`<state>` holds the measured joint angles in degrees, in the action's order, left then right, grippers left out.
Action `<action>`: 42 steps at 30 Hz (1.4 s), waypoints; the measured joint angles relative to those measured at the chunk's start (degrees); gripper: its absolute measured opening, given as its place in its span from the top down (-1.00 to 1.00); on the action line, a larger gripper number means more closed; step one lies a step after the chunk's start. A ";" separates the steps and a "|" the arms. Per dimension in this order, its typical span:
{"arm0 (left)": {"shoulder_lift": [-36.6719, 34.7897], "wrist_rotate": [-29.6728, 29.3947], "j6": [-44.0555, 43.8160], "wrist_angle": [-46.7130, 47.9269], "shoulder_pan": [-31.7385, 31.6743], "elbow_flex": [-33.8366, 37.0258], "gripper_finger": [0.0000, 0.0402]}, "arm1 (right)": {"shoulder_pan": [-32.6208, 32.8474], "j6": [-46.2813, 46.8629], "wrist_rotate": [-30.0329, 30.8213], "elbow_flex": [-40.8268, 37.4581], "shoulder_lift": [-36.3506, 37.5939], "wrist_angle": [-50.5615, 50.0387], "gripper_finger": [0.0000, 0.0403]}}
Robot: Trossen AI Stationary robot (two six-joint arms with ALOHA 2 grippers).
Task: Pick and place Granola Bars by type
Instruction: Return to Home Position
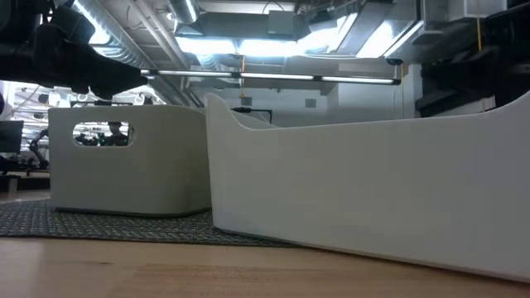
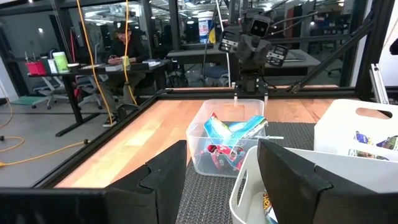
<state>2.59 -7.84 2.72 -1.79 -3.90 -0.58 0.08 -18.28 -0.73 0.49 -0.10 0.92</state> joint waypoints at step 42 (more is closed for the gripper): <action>-0.01 0.00 0.00 0.00 0.00 0.00 0.04 | -1.47 -0.02 0.01 0.00 -0.17 0.08 0.72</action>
<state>2.58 -7.84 2.72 -1.78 -3.90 -0.58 -1.39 -18.31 -0.72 0.49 -0.27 1.00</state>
